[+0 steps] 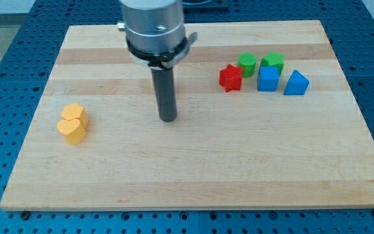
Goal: Slide the red circle to the vertical bottom side of the red star
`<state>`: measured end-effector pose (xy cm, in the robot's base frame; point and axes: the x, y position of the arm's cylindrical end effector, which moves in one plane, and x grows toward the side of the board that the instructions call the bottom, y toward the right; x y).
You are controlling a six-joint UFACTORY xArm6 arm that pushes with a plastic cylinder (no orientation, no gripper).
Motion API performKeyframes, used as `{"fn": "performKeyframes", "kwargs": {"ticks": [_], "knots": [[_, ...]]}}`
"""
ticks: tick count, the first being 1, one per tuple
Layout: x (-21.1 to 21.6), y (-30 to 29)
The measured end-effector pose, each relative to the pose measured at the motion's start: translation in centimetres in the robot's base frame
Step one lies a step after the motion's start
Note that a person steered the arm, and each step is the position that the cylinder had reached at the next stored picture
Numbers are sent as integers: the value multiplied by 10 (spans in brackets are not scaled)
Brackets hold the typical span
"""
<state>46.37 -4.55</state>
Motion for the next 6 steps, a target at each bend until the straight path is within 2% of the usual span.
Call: {"fn": "performKeyframes", "kwargs": {"ticks": [1,2,3,4,5,6], "knots": [[-62,-44],[-119,-64],[-117,-41],[-40,14],[-5,56],[-7,57]]}}
